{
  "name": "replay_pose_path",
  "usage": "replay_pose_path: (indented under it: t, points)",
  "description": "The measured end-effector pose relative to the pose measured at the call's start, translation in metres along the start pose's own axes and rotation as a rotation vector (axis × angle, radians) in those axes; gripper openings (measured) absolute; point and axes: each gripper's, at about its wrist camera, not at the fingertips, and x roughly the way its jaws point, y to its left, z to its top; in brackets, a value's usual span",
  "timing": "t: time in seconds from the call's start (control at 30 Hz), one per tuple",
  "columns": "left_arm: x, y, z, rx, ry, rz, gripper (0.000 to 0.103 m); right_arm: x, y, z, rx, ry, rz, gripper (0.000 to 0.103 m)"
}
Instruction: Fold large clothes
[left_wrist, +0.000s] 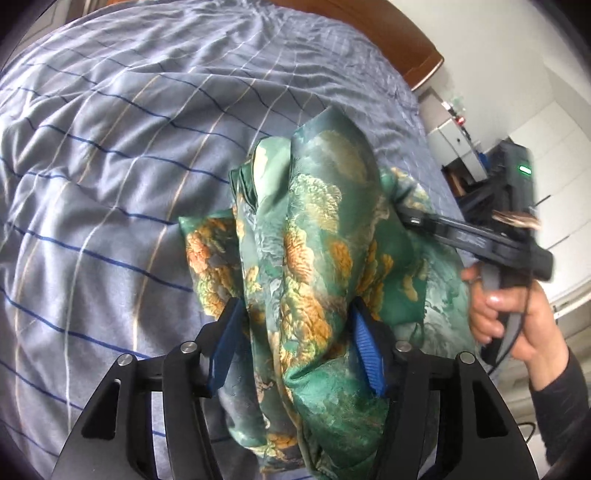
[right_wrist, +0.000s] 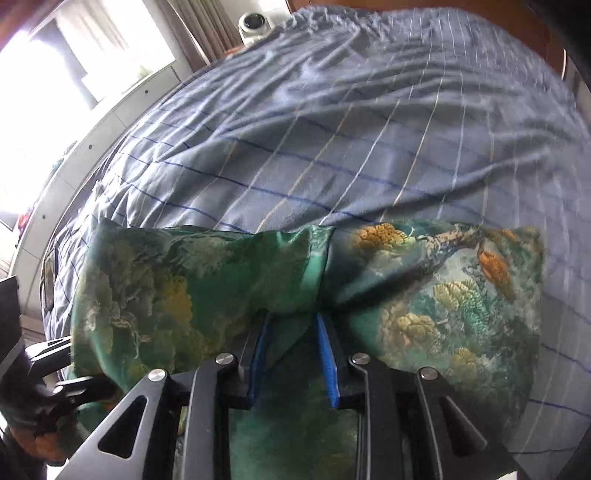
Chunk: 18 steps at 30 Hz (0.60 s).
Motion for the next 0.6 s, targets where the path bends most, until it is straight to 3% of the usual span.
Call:
replay_pose_path:
  t: [0.17,0.3,0.4,0.5,0.6]
  points:
    - [0.000,-0.009,0.001,0.040,-0.009,0.028,0.060,-0.075,0.013,-0.045,-0.109,-0.142,0.001,0.027]
    - [-0.001,-0.009,0.002,0.050,-0.009,0.040,0.060,-0.136,0.011,-0.120,-0.148,-0.238,-0.002,0.027]
    - [0.001,-0.010,0.002,0.060,-0.011,0.052,0.060,-0.159,0.008,-0.179,-0.117,-0.287,-0.017,0.027]
    - [0.004,-0.013,0.003,0.070,-0.010,0.071,0.060,-0.145,0.001,-0.214,-0.032,-0.251,0.018,0.027]
    - [0.010,-0.019,0.001,0.083,-0.003,0.096,0.060,-0.105,-0.014,-0.222,0.054,-0.187,0.046,0.027]
